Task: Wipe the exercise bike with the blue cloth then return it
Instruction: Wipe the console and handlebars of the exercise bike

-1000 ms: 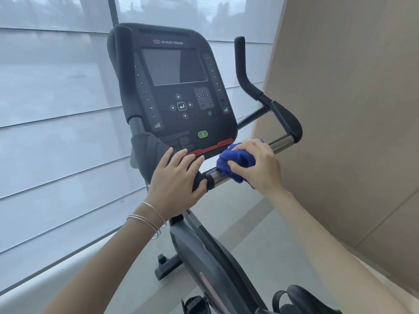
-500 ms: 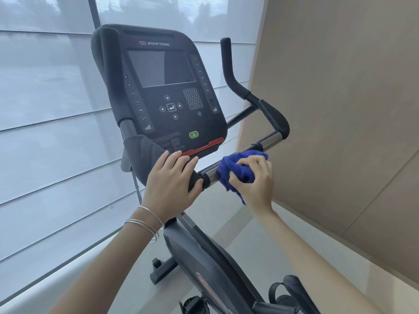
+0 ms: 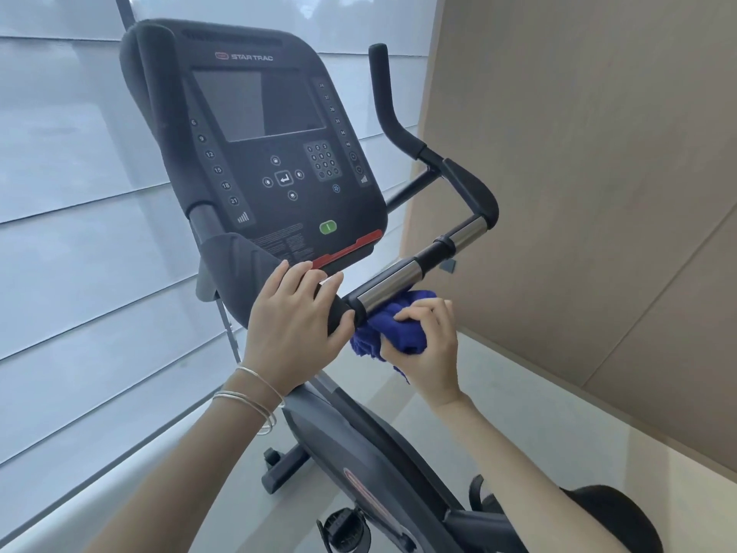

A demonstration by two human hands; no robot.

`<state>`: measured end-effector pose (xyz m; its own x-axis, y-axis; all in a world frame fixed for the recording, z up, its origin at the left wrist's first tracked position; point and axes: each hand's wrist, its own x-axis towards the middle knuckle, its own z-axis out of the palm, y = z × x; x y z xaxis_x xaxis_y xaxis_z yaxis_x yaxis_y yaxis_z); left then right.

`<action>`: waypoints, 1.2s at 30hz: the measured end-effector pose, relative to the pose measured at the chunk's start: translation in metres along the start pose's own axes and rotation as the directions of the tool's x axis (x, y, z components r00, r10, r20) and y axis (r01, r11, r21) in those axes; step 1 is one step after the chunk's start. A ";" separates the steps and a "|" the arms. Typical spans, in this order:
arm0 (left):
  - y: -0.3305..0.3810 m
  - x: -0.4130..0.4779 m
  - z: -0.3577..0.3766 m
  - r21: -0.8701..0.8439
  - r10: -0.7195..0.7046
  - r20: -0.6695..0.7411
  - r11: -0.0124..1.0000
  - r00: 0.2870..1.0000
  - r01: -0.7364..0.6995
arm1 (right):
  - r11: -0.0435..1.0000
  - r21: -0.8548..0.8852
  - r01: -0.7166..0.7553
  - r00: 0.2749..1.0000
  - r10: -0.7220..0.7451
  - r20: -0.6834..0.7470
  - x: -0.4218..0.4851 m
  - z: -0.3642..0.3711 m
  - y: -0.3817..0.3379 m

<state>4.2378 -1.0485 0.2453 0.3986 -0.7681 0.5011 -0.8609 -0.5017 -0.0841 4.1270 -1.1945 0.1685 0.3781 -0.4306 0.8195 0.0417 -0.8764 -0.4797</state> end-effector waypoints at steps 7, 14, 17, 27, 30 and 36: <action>-0.001 0.000 0.002 0.000 0.014 -0.029 1.000 0.999 -0.014 | 0.999 0.006 0.033 0.997 -0.033 0.072 0.010 0.001 0.012; -0.001 0.000 0.000 -0.002 0.013 0.011 1.000 1.000 -0.013 | 0.993 -0.028 -0.114 0.993 0.114 0.008 0.027 -0.011 0.025; 0.000 -0.001 0.000 -0.001 0.016 0.000 1.000 1.000 -0.016 | 1.000 -0.005 -0.008 0.994 0.009 0.110 0.013 -0.003 0.012; 0.001 -0.002 -0.001 -0.021 -0.007 -0.021 1.000 1.000 0.007 | 0.996 0.077 -0.054 0.997 0.058 -0.048 0.096 -0.046 -0.012; 0.000 -0.002 0.000 -0.021 -0.041 -0.044 0.999 0.998 0.041 | 0.998 0.018 0.057 0.981 -0.060 0.185 0.120 -0.029 -0.028; -0.004 -0.005 0.002 0.012 -0.071 -0.071 0.997 0.995 0.072 | 0.977 -0.204 0.058 0.754 0.091 0.650 0.123 0.021 -0.032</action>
<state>4.2397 -1.0440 0.2413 0.4352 -0.7003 0.5659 -0.8261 -0.5605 -0.0583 4.1914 -1.2146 0.2783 0.8903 -0.2644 0.3708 -0.1257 -0.9253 -0.3579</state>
